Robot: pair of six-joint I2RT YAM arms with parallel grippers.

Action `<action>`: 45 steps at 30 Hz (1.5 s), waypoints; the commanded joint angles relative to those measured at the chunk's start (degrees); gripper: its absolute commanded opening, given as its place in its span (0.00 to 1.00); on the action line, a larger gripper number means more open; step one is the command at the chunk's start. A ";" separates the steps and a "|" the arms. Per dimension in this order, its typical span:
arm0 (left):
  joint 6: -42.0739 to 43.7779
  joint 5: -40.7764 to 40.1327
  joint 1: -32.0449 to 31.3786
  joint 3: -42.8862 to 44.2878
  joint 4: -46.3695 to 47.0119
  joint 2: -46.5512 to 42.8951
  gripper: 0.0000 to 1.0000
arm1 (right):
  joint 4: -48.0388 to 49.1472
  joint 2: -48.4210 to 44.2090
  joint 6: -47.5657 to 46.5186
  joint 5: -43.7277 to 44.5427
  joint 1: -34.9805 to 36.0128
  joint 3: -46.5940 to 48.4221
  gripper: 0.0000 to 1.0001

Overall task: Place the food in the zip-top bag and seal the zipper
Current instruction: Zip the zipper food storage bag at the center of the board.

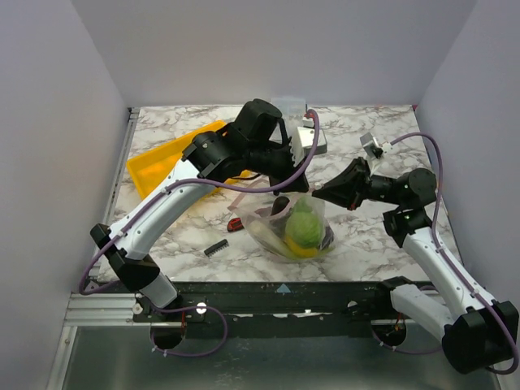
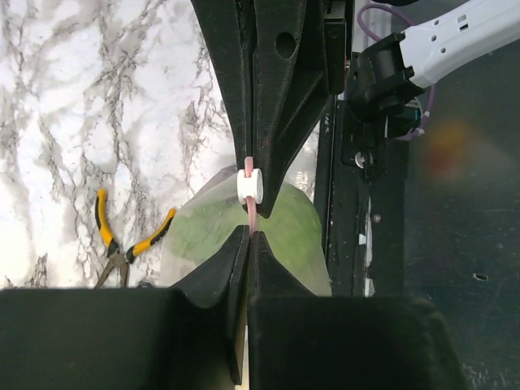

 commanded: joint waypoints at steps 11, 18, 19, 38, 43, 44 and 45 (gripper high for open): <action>-2.43 5.89 2.14 -1.57 1.89 -1.92 0.00 | -10.95 -1.25 -8.22 -2.94 0.15 3.47 0.33; -3.31 5.75 2.23 -1.27 2.38 -2.05 0.00 | -10.98 -1.24 -8.44 -3.05 0.13 2.76 0.41; -3.44 6.02 2.23 -1.23 2.42 -1.95 0.00 | -10.89 -1.03 -8.23 -2.67 0.15 2.97 0.27; -9.46 6.15 2.09 7.02 2.07 4.99 0.52 | -8.94 -3.12 -7.22 0.76 0.15 1.45 0.00; -9.91 6.34 2.14 7.86 1.83 6.18 0.50 | -9.84 -3.70 -7.47 1.71 0.15 1.67 0.00; -9.90 6.33 2.14 8.00 1.66 6.36 0.50 | -10.08 -3.78 -7.57 1.73 0.15 1.77 0.00; -9.78 6.35 2.10 8.00 1.55 6.37 0.50 | -10.19 -3.68 -7.59 1.73 0.15 1.88 0.00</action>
